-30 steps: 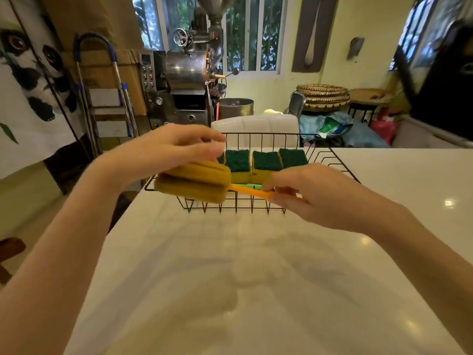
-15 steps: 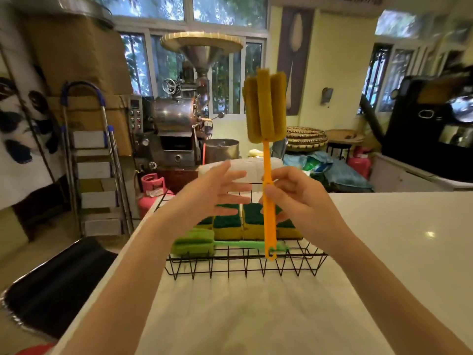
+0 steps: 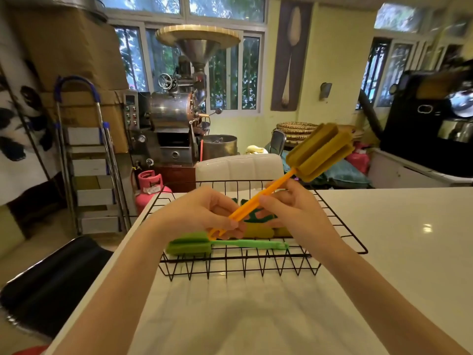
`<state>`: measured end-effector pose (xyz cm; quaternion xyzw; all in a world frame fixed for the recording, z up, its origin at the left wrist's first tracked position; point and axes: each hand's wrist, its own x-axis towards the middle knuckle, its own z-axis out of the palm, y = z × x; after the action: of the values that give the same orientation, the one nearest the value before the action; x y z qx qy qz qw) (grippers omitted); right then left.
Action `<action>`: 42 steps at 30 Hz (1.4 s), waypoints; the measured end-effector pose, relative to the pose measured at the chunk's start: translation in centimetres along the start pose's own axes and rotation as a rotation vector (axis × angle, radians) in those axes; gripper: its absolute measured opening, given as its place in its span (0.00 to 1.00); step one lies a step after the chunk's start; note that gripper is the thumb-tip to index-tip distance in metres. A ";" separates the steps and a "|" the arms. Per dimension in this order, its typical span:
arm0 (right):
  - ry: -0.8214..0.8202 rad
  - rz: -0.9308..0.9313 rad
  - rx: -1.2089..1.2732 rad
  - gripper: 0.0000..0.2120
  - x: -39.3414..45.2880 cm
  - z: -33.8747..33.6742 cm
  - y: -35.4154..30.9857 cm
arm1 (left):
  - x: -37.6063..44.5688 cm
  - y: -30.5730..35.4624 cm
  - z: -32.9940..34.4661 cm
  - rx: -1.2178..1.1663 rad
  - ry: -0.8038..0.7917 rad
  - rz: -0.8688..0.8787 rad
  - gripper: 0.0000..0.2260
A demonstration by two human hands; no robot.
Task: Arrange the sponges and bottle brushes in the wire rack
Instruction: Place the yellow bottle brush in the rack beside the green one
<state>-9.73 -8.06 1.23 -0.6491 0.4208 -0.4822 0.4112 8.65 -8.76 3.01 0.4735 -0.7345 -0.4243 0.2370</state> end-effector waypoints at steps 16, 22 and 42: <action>-0.360 -0.063 -0.776 0.26 1.3 -5.3 1.9 | -0.9 -3.1 -3.2 0.401 -0.047 -0.154 0.07; -0.451 0.058 -0.805 0.17 1.8 -5.5 3.8 | 0.4 -3.8 -1.6 0.469 -0.119 -0.148 0.10; -0.532 0.212 -0.817 0.10 2.1 -5.1 5.1 | 2.2 -3.7 1.2 0.582 -0.278 -0.381 0.13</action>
<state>-15.03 -12.21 -1.96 -0.8115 0.5194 -0.0511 0.2630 8.61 -10.97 -0.89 0.5873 -0.7483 -0.2943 -0.0927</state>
